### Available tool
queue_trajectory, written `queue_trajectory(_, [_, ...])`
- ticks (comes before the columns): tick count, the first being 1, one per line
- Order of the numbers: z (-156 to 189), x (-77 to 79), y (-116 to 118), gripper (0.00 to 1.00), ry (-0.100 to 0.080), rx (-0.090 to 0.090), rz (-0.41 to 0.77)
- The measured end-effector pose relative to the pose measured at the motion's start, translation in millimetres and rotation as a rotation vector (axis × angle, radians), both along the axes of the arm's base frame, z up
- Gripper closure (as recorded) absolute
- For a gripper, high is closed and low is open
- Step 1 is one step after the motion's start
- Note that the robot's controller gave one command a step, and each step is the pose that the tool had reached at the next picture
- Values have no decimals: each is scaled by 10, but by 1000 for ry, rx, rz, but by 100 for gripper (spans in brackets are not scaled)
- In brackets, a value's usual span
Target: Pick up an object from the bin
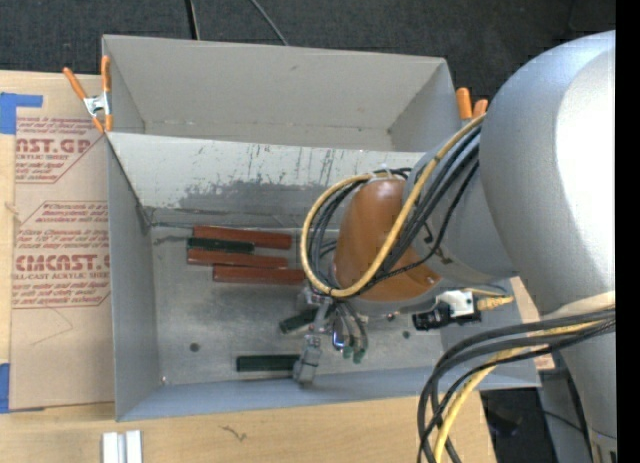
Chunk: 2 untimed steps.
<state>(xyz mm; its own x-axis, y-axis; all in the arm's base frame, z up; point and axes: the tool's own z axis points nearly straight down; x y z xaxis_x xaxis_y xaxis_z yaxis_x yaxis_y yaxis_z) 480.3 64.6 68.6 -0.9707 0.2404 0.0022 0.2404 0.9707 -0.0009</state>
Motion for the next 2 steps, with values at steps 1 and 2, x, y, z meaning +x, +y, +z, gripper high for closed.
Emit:
queue_trajectory(1, [24, 12, 9, 100, -1, 2, 2])
queue_trajectory(2, [718, 24, 14, 100, -8, 1, 2])
